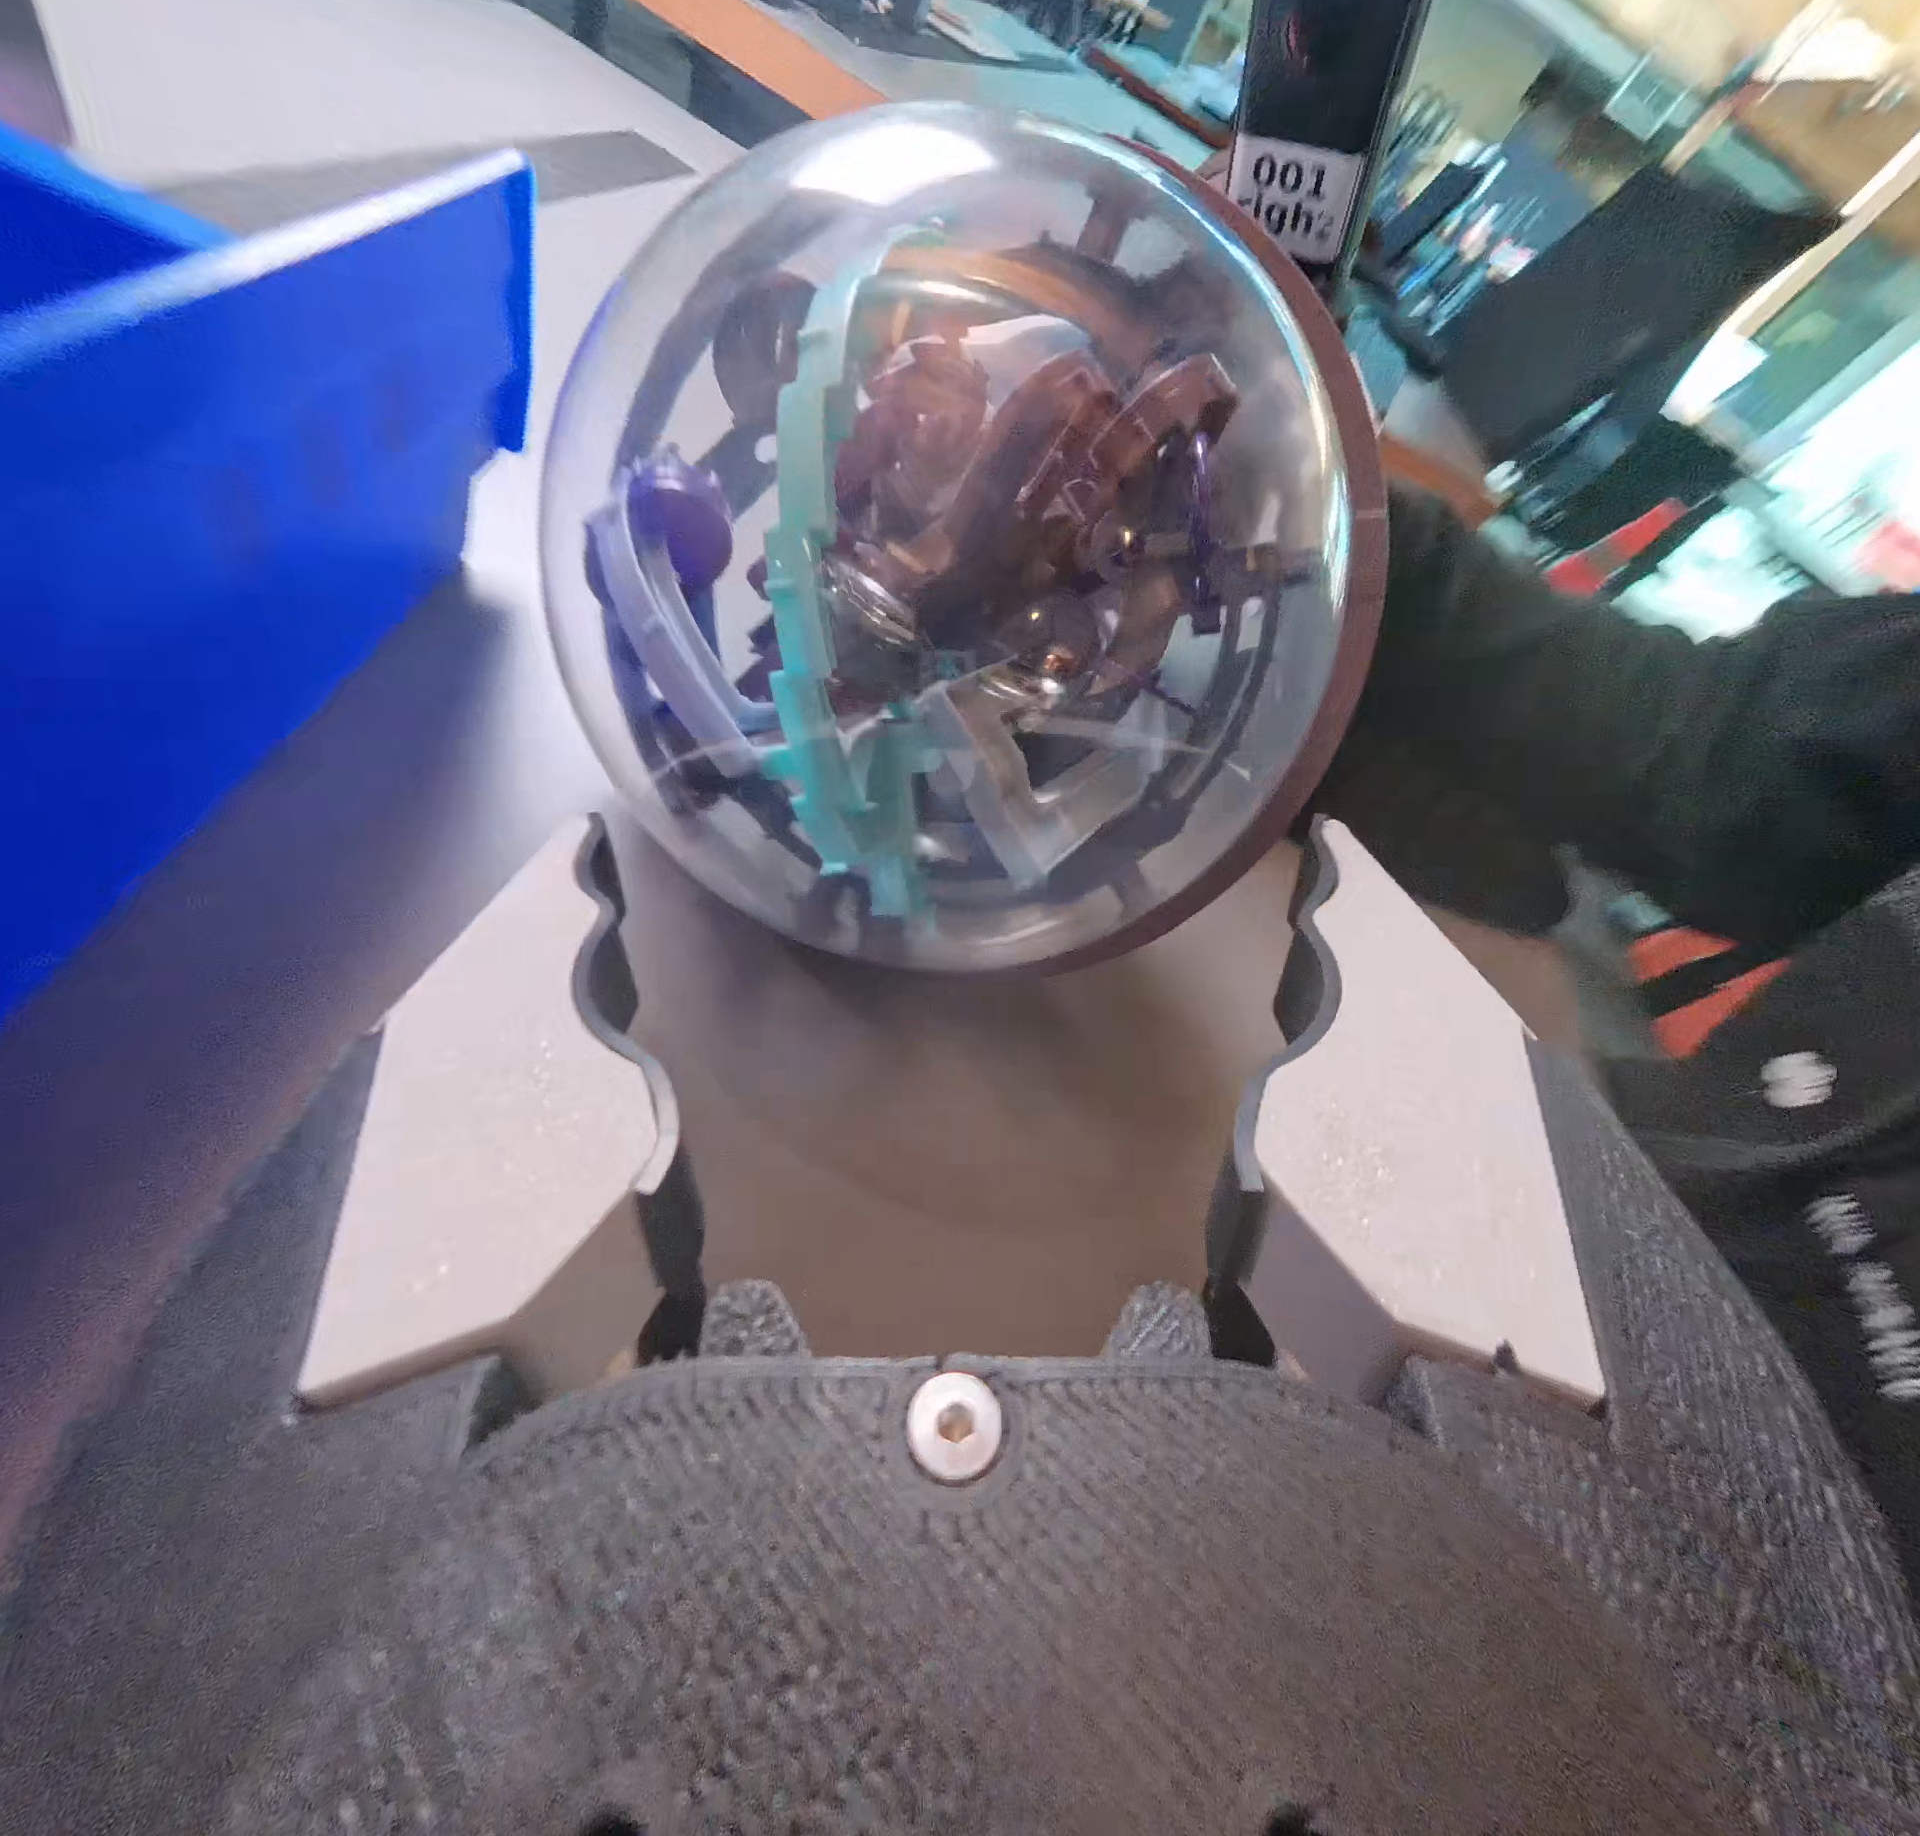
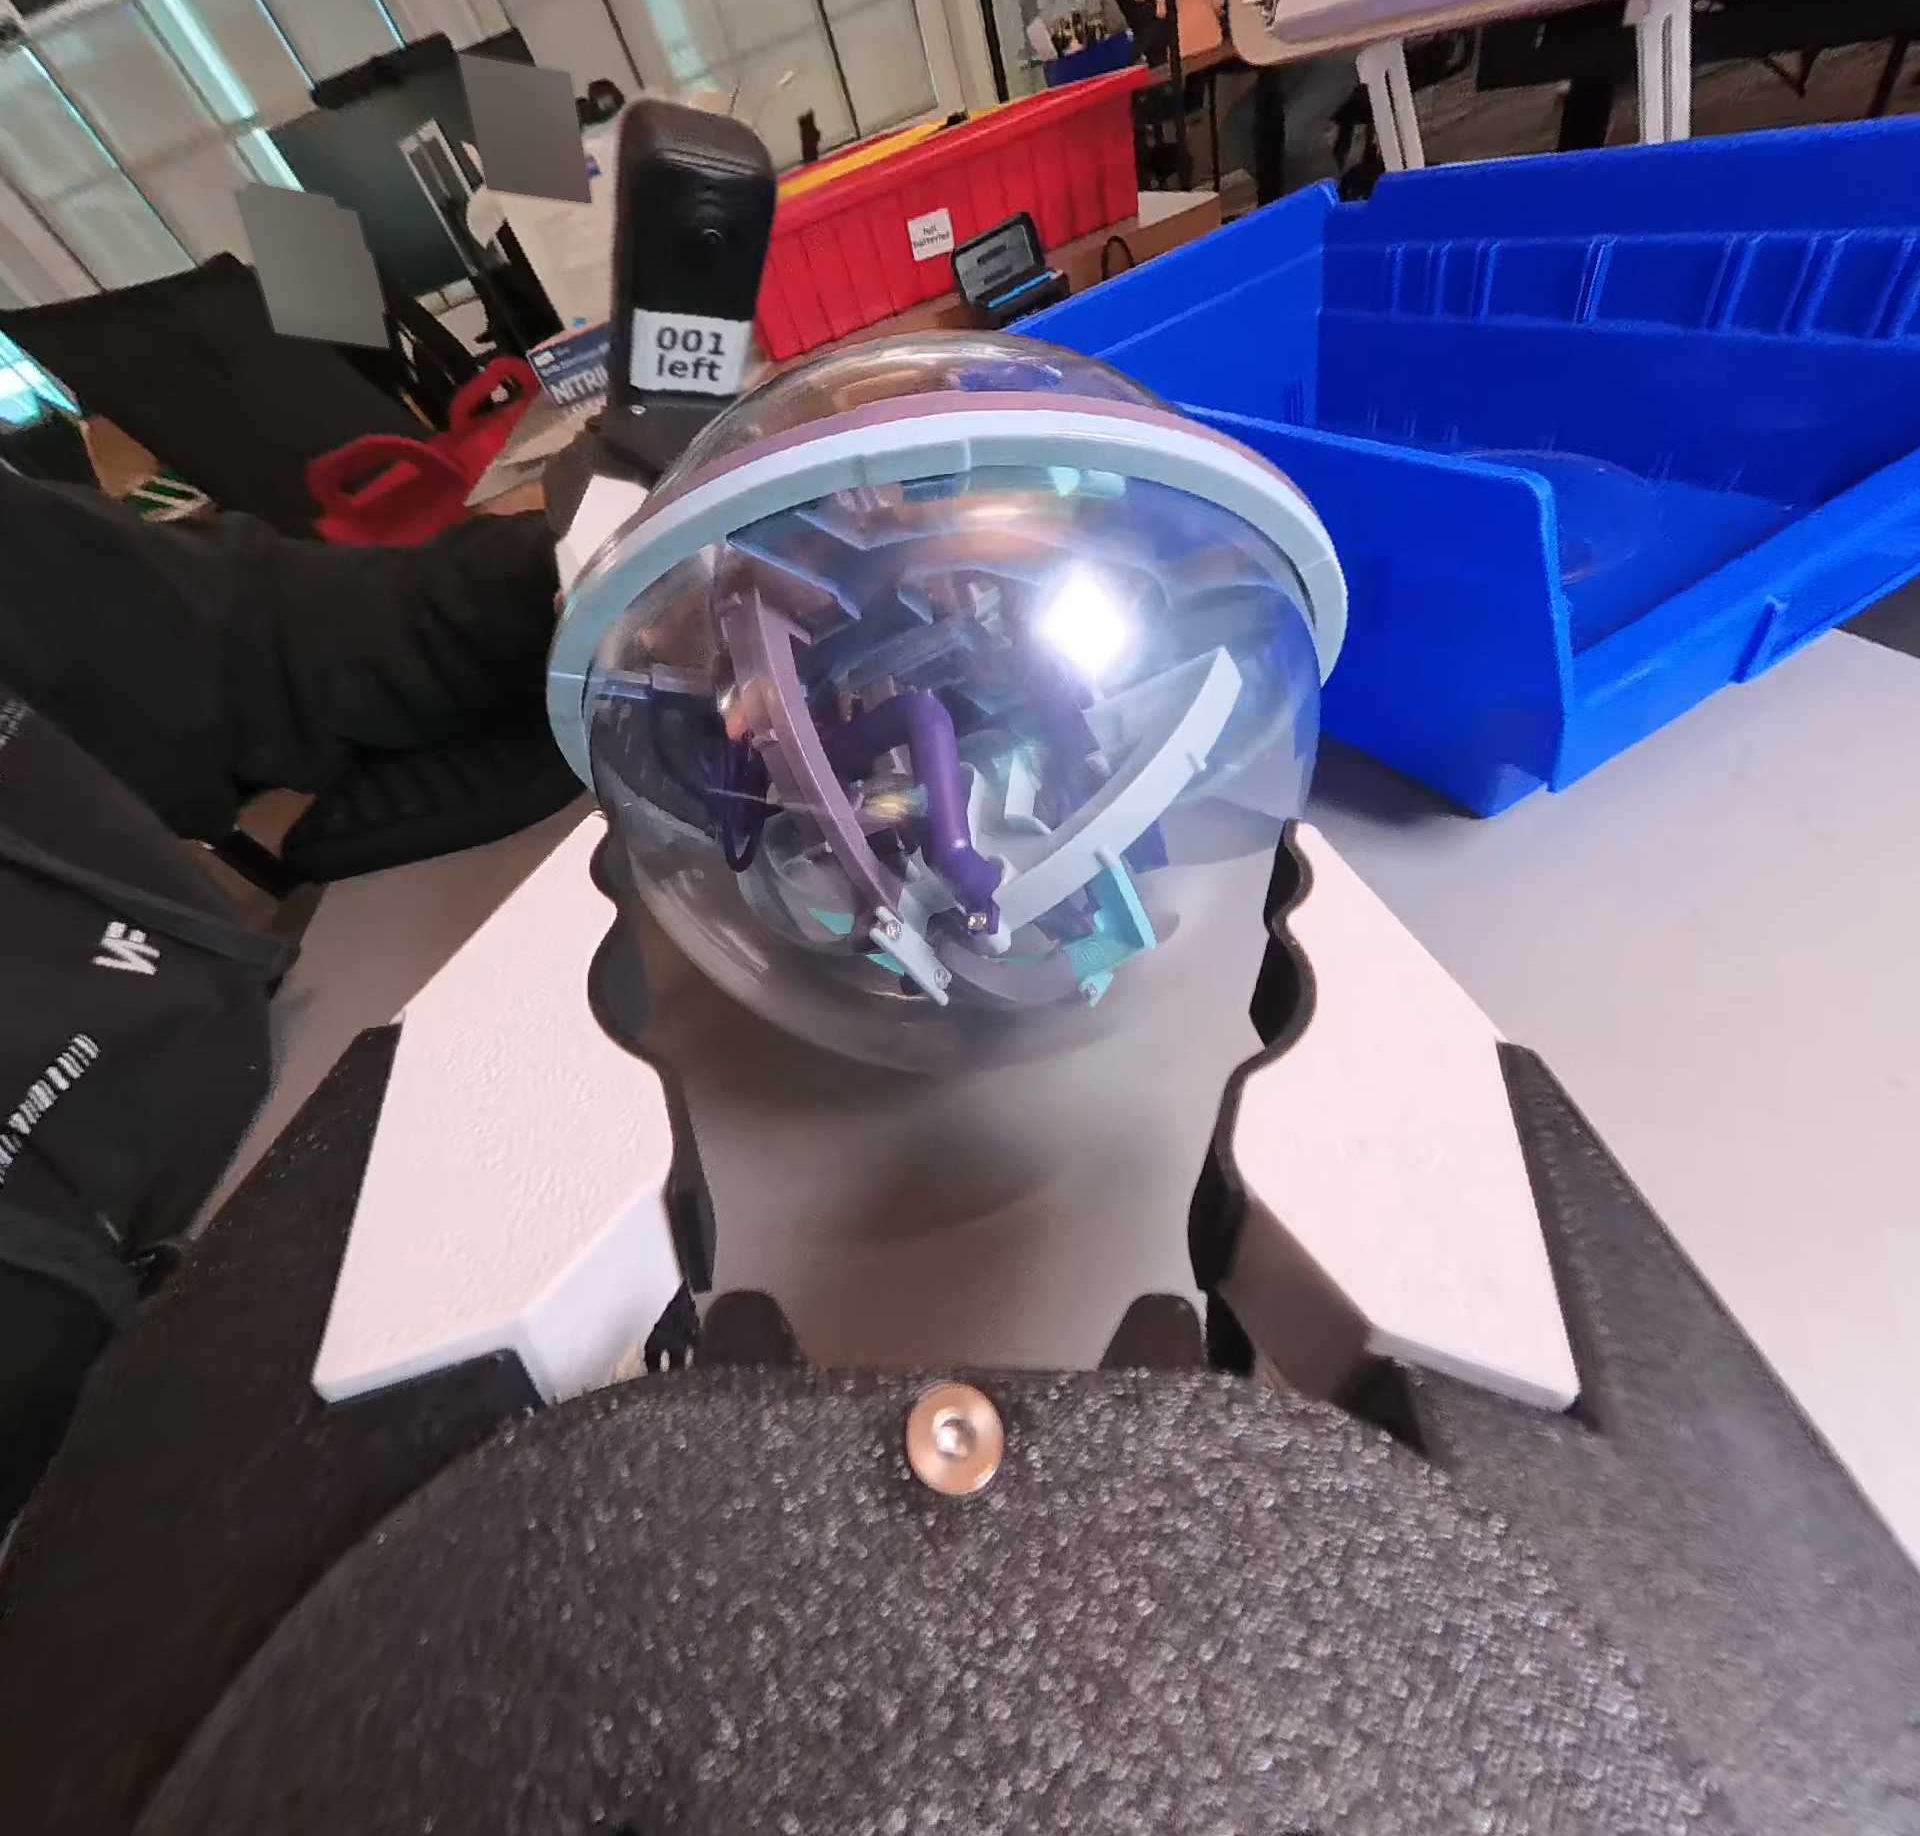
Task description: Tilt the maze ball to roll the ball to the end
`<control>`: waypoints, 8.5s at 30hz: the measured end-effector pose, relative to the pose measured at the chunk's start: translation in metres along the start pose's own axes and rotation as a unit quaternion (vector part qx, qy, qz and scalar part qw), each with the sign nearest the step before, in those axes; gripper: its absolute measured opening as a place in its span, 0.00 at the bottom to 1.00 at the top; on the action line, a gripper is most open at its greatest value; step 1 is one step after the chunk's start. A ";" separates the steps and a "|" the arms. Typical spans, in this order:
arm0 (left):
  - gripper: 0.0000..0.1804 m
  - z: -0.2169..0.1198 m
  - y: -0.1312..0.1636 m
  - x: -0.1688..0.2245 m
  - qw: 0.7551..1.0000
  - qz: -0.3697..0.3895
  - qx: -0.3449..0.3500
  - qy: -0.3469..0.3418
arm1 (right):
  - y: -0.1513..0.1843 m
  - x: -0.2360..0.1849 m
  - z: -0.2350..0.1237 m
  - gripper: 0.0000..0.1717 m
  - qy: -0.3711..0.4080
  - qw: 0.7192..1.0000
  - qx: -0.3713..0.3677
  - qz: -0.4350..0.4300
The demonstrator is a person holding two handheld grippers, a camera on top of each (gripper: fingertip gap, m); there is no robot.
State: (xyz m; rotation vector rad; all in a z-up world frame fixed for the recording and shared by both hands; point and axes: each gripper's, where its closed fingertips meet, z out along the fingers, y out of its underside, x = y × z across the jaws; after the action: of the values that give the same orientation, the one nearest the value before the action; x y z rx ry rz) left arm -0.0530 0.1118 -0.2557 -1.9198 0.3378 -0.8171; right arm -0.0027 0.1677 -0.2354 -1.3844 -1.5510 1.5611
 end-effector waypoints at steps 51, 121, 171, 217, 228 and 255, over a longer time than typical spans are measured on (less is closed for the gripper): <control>0.72 -0.009 -0.012 0.000 0.992 0.108 0.062 0.030 | 0.012 -0.007 0.004 0.61 -0.017 1.000 -0.009 0.024; 0.28 -0.011 -0.059 -0.017 0.982 0.149 0.112 0.020 | -0.013 0.017 -0.048 0.05 0.037 0.996 0.045 -0.068; 0.19 0.007 -0.044 -0.026 0.968 0.235 0.087 -0.003 | -0.007 0.034 -0.069 0.24 0.112 0.991 -0.005 -0.078; 0.04 0.001 -0.039 -0.009 0.965 0.247 0.035 0.087 | -0.011 -0.001 -0.071 0.04 0.052 0.991 0.045 -0.118; 0.04 -0.056 -0.040 0.001 0.969 0.236 0.072 0.019 | -0.009 -0.006 -0.021 0.04 -0.017 0.996 -0.009 -0.091; 0.04 -0.102 -0.036 0.034 0.954 0.275 0.119 0.007 | -0.001 -0.033 0.025 0.04 -0.006 0.987 -0.060 -0.150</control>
State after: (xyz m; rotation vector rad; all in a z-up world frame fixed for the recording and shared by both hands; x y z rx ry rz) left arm -0.1004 0.0405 -0.1813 -1.4853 0.7118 -0.4712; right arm -0.0149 0.1282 -0.2298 -1.1402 -1.7902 1.3151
